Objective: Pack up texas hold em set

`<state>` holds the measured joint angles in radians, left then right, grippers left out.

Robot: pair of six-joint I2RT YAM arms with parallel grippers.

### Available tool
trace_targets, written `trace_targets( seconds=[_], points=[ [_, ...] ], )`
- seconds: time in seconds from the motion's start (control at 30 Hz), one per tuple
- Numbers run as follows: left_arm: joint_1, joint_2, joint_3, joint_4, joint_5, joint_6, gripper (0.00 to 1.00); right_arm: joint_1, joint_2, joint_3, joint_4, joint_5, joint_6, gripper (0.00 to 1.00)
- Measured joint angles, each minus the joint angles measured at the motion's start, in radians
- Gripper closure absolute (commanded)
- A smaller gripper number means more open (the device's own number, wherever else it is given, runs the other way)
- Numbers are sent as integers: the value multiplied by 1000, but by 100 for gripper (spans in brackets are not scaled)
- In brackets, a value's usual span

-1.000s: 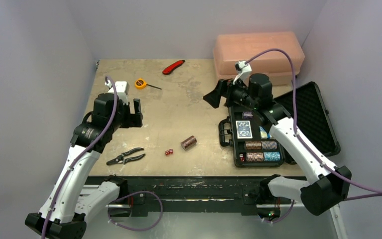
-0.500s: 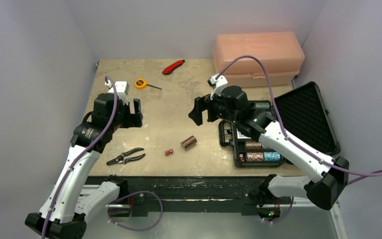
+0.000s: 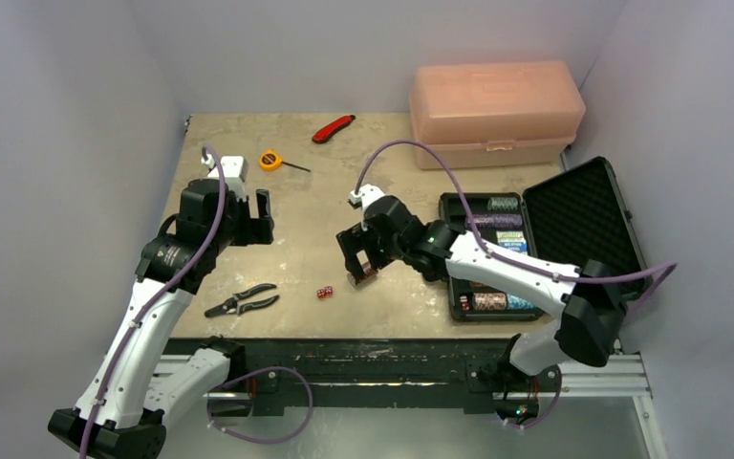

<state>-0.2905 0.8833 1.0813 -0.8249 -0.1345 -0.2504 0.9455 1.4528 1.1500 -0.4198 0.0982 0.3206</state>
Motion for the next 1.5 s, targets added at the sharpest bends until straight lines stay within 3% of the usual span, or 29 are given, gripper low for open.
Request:
trace_targets(
  seconds=[0.4, 0.57, 0.7, 1.3, 1.5],
  points=[
    [0, 0, 0, 0, -1, 0, 16, 23, 220, 55, -68, 45, -8, 1],
    [0, 0, 0, 0, -2, 0, 4, 23, 273, 87, -74, 55, -8, 1],
    [0, 0, 0, 0, -11, 0, 0, 23, 304, 100, -80, 72, -8, 1],
    [0, -8, 0, -3, -26, 0, 0, 23, 361, 133, -89, 94, -6, 1],
    [0, -8, 0, -3, -26, 0, 0, 23, 400, 141, -92, 95, -2, 7]
  ],
)
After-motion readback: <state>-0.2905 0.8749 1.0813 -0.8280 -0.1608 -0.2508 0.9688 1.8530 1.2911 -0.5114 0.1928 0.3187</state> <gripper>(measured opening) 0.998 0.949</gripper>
